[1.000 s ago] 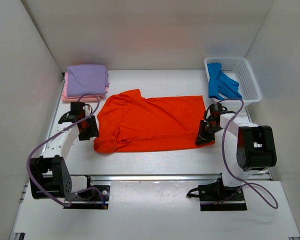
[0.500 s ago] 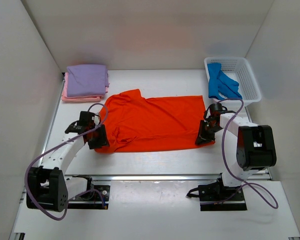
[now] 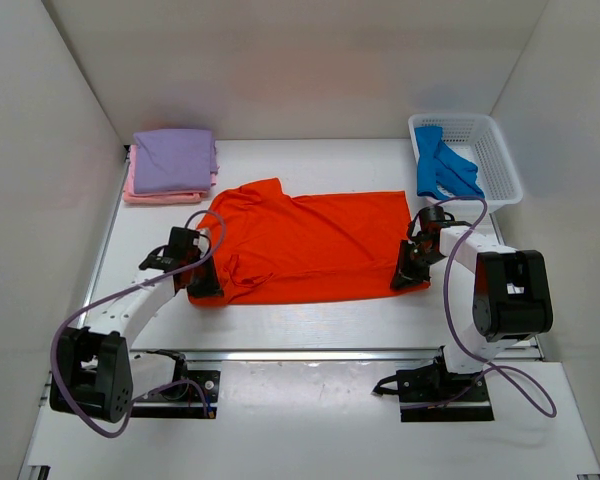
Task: Fold and stack the t-shirts
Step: Fold the flattened tshirt in 1/3 of the way
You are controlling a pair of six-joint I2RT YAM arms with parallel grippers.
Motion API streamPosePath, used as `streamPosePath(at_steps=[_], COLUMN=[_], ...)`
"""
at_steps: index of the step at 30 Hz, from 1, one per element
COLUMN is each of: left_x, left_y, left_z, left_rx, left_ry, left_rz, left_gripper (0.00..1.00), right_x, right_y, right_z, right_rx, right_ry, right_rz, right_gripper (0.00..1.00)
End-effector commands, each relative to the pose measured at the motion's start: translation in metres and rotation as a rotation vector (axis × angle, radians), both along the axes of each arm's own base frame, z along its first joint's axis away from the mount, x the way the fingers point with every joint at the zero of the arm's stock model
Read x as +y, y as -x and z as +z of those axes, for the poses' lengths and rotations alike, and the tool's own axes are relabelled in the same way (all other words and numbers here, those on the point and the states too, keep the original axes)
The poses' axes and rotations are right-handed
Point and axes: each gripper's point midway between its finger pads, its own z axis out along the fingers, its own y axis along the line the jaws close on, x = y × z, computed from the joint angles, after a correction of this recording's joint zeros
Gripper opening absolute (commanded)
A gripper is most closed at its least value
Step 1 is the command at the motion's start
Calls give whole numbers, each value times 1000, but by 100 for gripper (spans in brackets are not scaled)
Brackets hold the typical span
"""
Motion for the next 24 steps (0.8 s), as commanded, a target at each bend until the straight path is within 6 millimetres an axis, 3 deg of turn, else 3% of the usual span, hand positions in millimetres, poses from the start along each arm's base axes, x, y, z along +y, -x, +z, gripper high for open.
streamPosePath(at_steps=[1,2,10,19,20,24], left_x=[1,2,30,53,56,66], left_y=[-3,-5,-14,-48,-51,-69], left_z=[2,5,15,15,13,16], left_rx=[-22,-31,-55,-106,-100,-100], left_ry=[13,12,-59,-130,-134,-152], left_rz=[1,7,66,132,141,145], left_gripper=[7,0,0,0,6,12], right_x=[-24,-24,-25,-24,-25,-24], right_y=[0,1,-1,2,1,2], right_z=[-17,-17,-15,-16,-16,-16], right_rx=[13,16,7,17,14,18], right_ry=[124,124,122,122,123,123], right_rz=[10,10,7,10,5,6], right_gripper=[14,14,14,14,14,14])
